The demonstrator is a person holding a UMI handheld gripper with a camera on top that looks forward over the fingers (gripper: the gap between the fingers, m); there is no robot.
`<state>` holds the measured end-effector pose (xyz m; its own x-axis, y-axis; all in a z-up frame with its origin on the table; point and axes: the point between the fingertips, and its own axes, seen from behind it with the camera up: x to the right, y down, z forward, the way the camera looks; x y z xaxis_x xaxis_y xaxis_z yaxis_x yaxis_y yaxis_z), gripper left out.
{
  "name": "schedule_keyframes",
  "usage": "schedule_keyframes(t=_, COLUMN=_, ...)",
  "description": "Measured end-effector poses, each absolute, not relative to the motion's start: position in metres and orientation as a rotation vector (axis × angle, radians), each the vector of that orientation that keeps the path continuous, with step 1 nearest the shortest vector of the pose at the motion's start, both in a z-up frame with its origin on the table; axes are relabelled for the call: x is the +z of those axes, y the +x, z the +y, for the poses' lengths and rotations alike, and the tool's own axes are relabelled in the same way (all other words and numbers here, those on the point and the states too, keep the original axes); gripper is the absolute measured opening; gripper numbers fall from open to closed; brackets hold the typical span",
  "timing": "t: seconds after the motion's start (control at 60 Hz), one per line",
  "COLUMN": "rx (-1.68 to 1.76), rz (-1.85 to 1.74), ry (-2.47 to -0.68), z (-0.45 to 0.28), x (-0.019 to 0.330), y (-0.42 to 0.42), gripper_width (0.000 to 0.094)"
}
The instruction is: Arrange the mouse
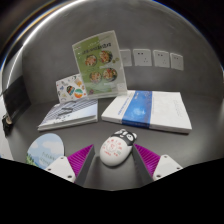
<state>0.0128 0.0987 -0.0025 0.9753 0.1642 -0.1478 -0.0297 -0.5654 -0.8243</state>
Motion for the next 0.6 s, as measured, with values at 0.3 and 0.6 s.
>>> schedule_keyframes(t=0.3, rx=0.107, rz=-0.076, ry=-2.17, z=0.134, x=-0.009, y=0.012, gripper_width=0.0512)
schedule_keyframes(t=0.6, rx=0.205, rz=-0.04, ry=-2.003, z=0.095, x=0.086, y=0.006, gripper_width=0.0413)
